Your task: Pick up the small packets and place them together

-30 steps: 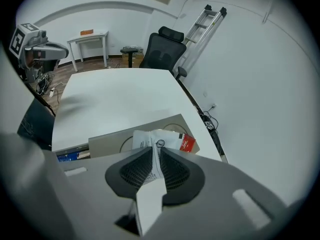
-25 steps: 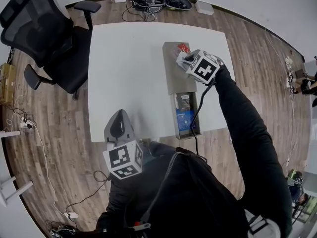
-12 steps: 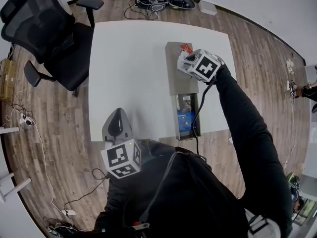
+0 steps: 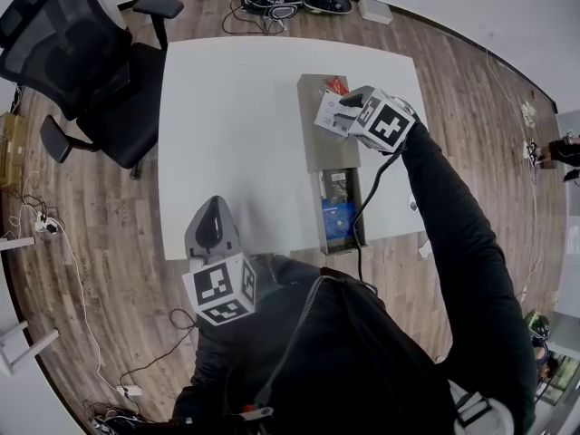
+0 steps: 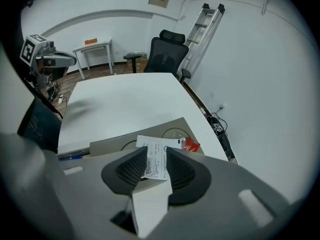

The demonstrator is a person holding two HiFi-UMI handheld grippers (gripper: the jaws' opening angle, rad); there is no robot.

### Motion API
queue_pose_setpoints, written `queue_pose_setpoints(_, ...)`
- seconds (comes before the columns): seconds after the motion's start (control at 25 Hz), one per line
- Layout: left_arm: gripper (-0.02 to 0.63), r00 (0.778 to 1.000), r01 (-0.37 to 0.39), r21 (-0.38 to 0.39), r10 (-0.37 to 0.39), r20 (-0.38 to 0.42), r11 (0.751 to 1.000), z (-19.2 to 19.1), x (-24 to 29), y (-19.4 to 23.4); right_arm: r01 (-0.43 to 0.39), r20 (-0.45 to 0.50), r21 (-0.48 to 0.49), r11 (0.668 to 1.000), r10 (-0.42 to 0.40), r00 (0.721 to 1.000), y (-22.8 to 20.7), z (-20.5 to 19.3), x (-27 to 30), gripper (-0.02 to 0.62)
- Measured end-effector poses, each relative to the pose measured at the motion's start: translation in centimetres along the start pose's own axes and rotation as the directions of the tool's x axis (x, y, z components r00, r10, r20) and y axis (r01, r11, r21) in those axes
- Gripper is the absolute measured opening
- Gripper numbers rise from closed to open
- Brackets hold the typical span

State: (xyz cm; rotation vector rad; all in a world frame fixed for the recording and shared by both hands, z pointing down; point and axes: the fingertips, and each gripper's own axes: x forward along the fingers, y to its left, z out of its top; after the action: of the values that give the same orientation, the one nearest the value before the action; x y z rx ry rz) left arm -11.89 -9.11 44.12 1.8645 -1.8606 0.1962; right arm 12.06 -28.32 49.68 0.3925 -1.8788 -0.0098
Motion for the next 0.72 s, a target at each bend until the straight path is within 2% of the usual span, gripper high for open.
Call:
queue_pose_setpoints(0.28,-0.002,1.000,0.031,0.008,-0.031,0.004,0.999,0.0,-0.1,-1.0,-0.061,0.068,-0.002,0.998,0.061,0.996,4.4,-0.1,-3.8,0.121)
queue_pose_setpoints(0.56,-0.002,0.998,0.063,0.017,-0.063,0.005,0.998,0.0,-0.5,-2.1,-0.116,-0.003,-0.070,0.991,0.116,0.993,11.4,-3.6,-3.5,0.129)
queue_pose_setpoints(0.72,-0.002,0.997,0.071,0.025,-0.071,0.006,0.997,-0.3,-0.8,-2.5,-0.170,-0.026,-0.075,0.983,0.169,0.985,14.9,-5.0,-2.4,0.140)
